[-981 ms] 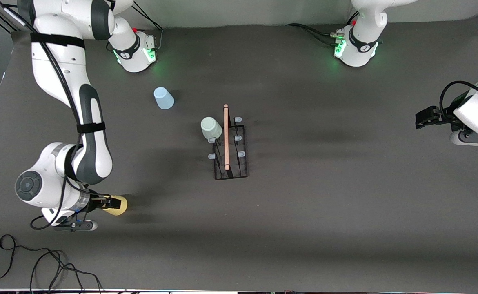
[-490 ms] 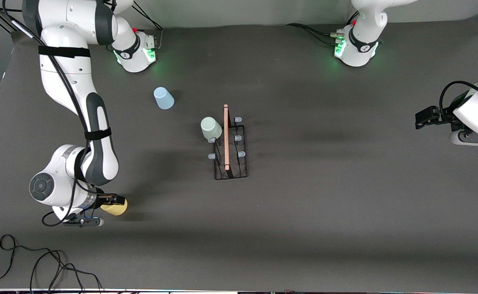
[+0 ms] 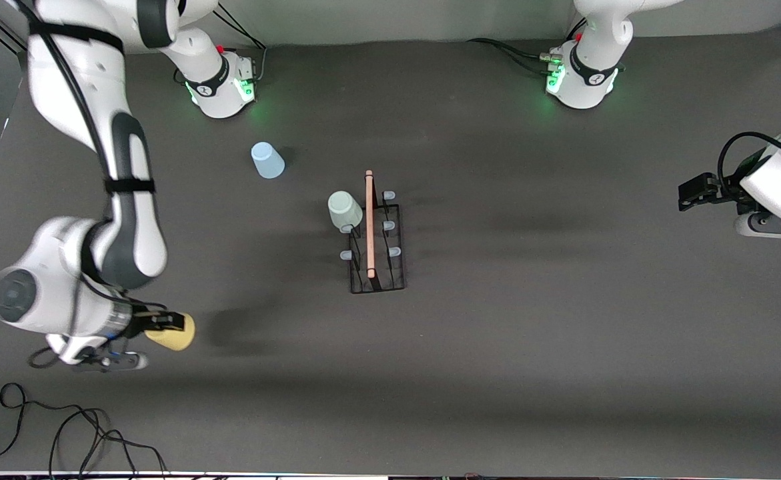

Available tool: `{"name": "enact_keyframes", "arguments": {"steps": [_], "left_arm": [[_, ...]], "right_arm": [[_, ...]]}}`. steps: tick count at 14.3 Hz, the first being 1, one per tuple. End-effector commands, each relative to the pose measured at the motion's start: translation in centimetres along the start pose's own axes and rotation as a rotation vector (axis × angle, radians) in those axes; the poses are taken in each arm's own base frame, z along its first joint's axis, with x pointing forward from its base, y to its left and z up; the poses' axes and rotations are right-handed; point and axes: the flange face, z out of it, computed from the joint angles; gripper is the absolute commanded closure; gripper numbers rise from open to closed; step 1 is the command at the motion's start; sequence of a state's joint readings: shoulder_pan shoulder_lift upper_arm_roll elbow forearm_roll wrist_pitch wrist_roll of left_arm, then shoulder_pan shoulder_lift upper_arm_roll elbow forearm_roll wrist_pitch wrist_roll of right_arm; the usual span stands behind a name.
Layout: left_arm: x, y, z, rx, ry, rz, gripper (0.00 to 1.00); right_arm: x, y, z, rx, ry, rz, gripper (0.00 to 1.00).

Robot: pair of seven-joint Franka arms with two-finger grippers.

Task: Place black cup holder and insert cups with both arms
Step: 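Carry the yellow cup with the right gripper over the rack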

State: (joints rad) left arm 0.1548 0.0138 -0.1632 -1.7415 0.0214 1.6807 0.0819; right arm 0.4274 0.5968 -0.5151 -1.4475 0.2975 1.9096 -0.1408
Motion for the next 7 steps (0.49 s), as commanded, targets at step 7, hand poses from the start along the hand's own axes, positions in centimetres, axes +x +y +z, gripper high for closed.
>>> {"name": "enact_keyframes", "arguments": {"steps": [7], "left_arm": [[-0.1,0.1,-0.5,0.003,-0.005,0.005,0.00]], "right_arm": [[-10.6,-19.1,-13.3,-0.034,-0.075,0.516,0.95]]}}
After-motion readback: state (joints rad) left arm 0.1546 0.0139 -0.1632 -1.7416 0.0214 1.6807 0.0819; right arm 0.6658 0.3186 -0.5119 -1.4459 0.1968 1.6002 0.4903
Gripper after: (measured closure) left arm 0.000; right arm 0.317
